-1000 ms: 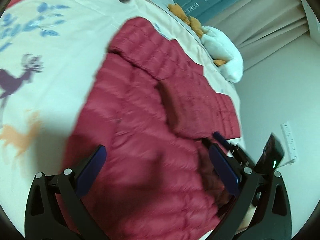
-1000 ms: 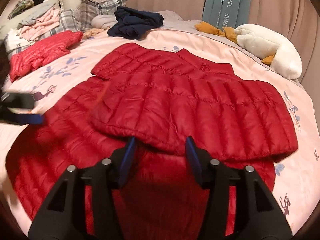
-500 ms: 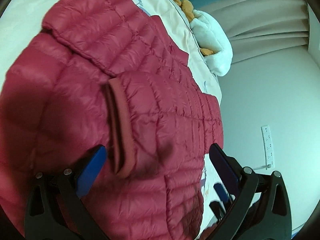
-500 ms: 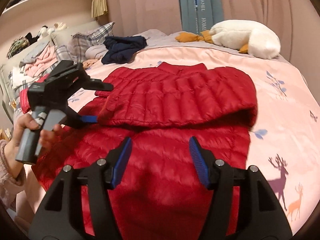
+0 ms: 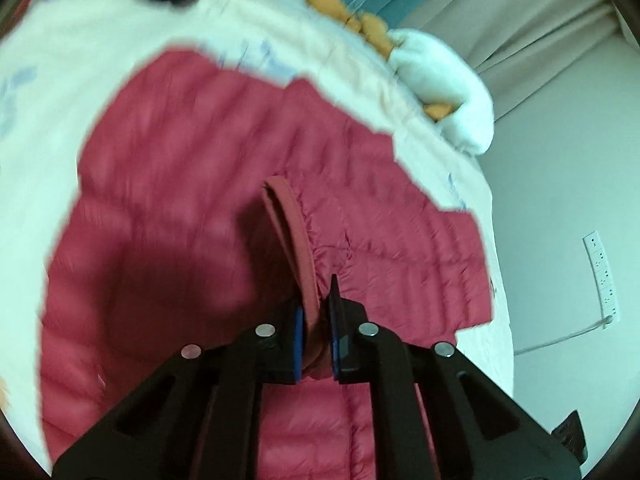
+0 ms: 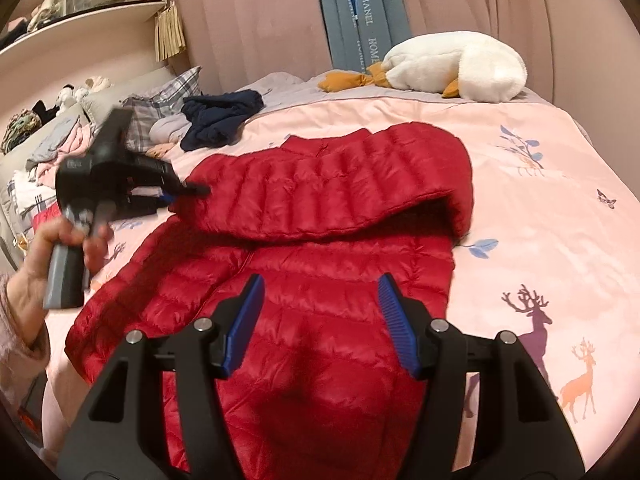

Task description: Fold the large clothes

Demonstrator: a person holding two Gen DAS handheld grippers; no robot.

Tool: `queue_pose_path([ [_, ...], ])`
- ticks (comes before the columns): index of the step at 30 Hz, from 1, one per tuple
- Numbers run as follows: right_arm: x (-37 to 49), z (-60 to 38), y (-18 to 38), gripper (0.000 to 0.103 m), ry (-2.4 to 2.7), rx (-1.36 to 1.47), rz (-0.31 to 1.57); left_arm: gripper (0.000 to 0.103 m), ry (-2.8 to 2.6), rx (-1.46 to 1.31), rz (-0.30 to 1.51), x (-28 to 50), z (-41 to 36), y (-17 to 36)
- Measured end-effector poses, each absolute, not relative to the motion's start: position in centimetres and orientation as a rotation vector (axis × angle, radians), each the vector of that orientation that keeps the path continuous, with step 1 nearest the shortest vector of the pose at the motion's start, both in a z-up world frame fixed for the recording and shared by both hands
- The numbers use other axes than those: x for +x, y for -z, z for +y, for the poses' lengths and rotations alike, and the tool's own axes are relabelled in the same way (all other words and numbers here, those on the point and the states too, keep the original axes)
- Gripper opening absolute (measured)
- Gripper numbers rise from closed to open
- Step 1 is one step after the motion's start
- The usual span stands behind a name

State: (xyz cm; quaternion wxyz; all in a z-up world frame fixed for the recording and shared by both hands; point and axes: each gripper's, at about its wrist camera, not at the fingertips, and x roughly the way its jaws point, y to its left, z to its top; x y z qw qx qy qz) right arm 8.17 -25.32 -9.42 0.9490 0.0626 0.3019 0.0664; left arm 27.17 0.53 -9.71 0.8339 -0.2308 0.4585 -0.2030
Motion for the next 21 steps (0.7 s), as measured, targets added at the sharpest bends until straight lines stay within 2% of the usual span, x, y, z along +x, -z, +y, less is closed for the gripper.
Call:
queue_pose_path([
  [6, 7.9, -26.5, 9.1, 0.06, -0.117, 0.144, 0.601, 0.01, 0.327, -0.383, 0.763, 29.6, 2.2, 2.3],
  [8, 7.9, -26.8, 9.1, 0.06, -0.113, 0.149, 0.604, 0.01, 0.292, -0.355, 0.749, 30.3, 2.8, 1.9],
  [13, 8.4, -27.4, 9.4, 0.06, -0.093, 0.147, 0.616, 0.01, 0.186, -0.29, 0.798, 31.8, 4.9, 4.6],
  [18, 9.3, -27.5, 9.5, 0.06, -0.093, 0.142, 0.636, 0.01, 0.125, -0.262, 0.917, 32.9, 6.7, 10.1],
  [21, 10.5, -28.0, 9.4, 0.066, -0.082, 0.136, 0.659, 0.011, 0.133, -0.274, 0.928, 32.7, 7.3, 11.0],
])
